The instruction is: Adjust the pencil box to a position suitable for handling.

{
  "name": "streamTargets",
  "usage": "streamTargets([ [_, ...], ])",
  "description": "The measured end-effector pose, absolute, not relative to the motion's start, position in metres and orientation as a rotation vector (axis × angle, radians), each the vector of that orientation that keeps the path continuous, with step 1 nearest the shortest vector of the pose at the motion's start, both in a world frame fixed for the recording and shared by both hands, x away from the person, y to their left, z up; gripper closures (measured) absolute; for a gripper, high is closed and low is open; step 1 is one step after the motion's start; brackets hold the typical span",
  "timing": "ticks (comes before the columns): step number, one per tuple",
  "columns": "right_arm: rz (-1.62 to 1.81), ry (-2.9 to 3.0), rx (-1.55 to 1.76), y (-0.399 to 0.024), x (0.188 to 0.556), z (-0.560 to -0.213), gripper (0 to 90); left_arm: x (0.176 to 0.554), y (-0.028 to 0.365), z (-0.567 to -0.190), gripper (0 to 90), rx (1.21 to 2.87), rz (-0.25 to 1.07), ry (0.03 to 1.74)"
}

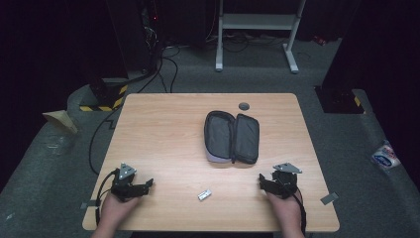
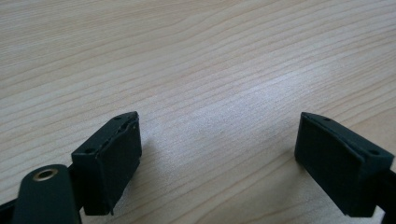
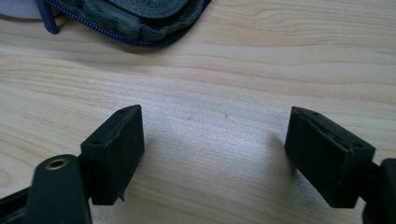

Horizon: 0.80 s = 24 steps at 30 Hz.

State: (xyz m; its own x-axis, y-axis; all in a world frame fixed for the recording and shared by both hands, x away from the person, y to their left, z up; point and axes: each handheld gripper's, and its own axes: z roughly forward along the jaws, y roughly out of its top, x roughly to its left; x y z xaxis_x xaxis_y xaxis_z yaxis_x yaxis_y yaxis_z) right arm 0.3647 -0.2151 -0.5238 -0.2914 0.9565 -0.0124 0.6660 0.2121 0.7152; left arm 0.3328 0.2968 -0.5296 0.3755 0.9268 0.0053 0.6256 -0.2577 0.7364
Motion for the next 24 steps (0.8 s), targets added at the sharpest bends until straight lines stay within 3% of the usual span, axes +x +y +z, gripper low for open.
streamTargets([
  [8,0.890,2.009,1.459,-0.216,0.364,-0.518,25.6,0.331,0.295,-0.529,15.5,1.970,0.608,1.364],
  [16,0.976,2.014,1.404,-0.205,0.364,-0.509,36.5,0.330,0.293,-0.529,14.6,1.977,0.606,1.362],
  [24,1.037,2.025,1.346,-0.192,0.360,-0.499,38.6,0.329,0.294,-0.530,14.5,1.985,0.596,1.345],
])
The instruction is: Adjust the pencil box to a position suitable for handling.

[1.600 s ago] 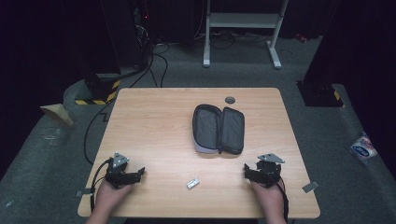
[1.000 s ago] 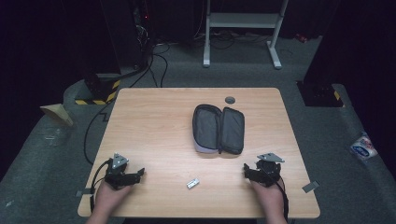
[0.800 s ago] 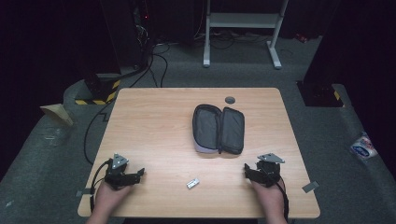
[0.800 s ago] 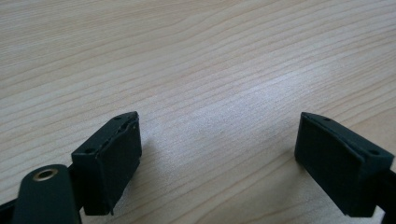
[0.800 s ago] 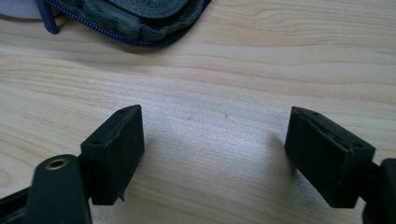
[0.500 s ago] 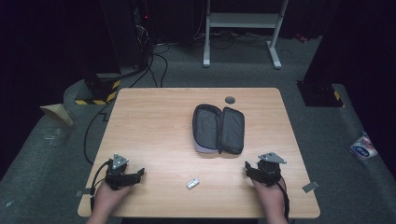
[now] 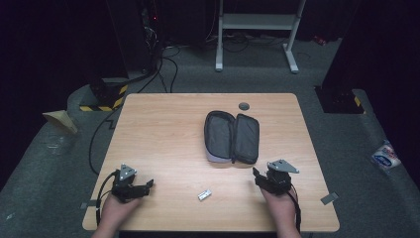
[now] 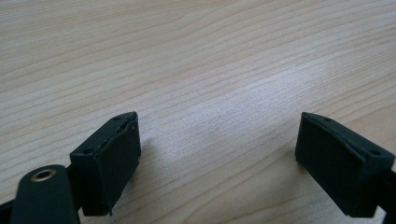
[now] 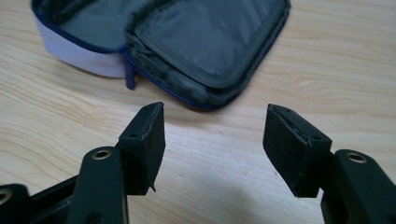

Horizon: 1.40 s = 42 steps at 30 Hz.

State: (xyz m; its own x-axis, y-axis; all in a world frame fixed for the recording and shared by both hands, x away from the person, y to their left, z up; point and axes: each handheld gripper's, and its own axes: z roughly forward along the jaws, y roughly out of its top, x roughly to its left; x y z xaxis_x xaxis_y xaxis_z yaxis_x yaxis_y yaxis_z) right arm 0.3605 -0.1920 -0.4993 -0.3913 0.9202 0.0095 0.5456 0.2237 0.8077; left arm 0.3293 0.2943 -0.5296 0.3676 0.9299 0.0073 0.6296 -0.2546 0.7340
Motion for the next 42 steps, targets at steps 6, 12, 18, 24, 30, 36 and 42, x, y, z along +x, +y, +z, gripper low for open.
streamTargets([
  [6,1.084,2.028,1.301,-0.176,0.361,-0.491,39.1,0.327,0.294,-0.530,14.6,1.996,0.593,1.322],
  [12,1.131,2.065,1.291,-0.157,0.368,-0.489,39.9,0.327,0.294,-0.530,14.7,1.997,0.592,1.321],
  [18,1.184,2.102,1.267,-0.127,0.385,-0.484,40.6,0.327,0.294,-0.530,14.8,1.994,0.590,1.321],
  [24,1.201,2.124,1.212,-0.098,0.394,-0.478,42.2,0.327,0.293,-0.530,15.1,1.993,0.588,1.322],
  [30,1.197,2.151,1.210,-0.077,0.403,-0.480,43.0,0.328,0.294,-0.529,15.1,2.003,0.585,1.310],
  [36,1.186,2.184,1.190,-0.050,0.416,-0.482,46.6,0.328,0.293,-0.529,15.2,2.002,0.583,1.309],
  [42,1.145,2.201,1.155,-0.032,0.427,-0.492,58.0,0.328,0.293,-0.529,15.3,2.003,0.583,1.306],
])
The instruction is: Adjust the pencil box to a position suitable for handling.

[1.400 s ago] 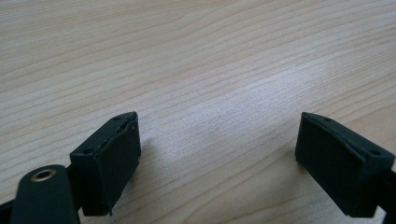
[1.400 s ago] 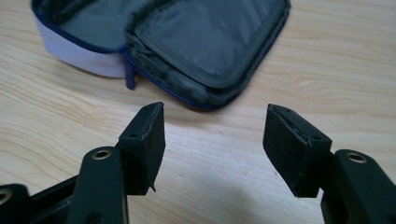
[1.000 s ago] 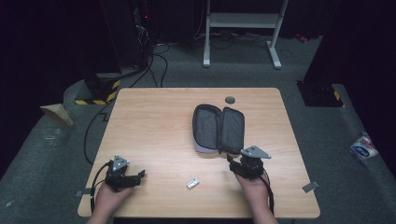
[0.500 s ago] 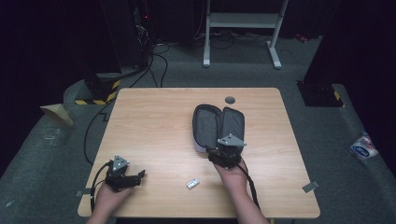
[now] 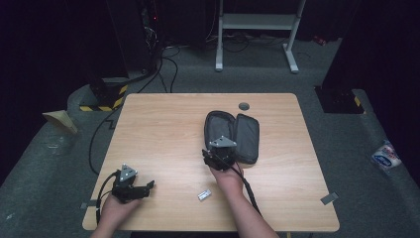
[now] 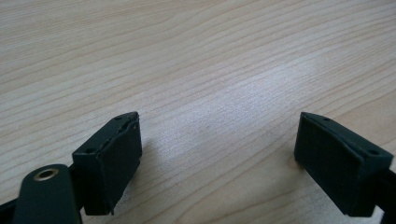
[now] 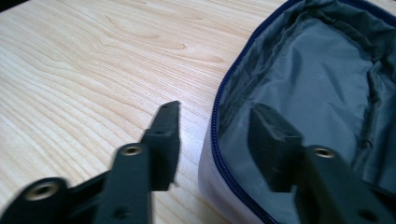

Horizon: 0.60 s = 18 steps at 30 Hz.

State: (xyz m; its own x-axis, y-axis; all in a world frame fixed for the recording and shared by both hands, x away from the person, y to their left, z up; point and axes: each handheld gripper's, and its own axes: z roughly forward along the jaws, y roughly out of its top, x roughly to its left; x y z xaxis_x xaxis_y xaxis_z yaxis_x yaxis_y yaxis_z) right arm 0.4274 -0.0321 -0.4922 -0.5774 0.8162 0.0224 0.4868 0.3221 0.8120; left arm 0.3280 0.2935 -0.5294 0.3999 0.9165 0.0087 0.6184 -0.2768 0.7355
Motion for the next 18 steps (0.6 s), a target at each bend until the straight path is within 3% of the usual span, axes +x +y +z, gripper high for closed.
streamTargets([
  [11,1.098,2.236,1.107,-0.031,0.421,-0.501,83.4,0.329,0.293,-0.529,15.5,2.007,0.581,1.297],
  [18,1.122,2.242,1.088,-0.044,0.407,-0.500,83.9,0.328,0.293,-0.529,15.9,2.004,0.583,1.303],
])
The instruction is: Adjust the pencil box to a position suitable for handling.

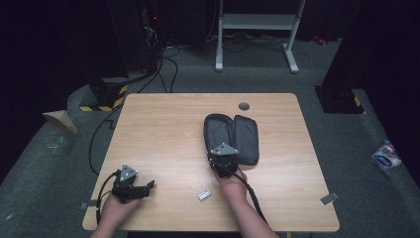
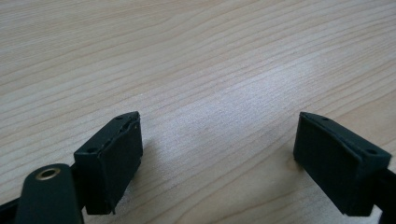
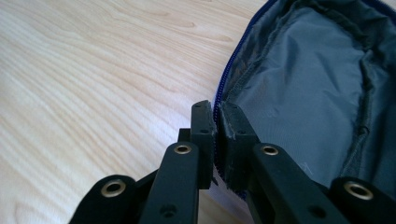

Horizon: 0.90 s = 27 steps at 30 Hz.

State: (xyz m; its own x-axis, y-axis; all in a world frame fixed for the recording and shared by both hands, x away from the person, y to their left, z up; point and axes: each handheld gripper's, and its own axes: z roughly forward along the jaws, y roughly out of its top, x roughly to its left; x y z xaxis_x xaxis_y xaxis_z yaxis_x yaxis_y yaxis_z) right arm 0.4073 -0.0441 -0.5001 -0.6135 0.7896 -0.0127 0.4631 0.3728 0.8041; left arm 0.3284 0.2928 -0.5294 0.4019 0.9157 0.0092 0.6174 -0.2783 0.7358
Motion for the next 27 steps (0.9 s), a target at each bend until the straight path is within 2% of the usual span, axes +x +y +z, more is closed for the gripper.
streamTargets([
  [10,1.125,2.203,1.132,-0.077,0.380,-0.505,76.3,0.326,0.293,-0.529,16.5,1.996,0.582,1.313],
  [19,1.078,2.152,1.189,-0.116,0.367,-0.501,62.6,0.326,0.293,-0.529,16.6,1.994,0.585,1.315],
  [27,1.099,2.088,1.258,-0.152,0.357,-0.503,56.6,0.326,0.293,-0.529,16.6,1.998,0.581,1.311],
])
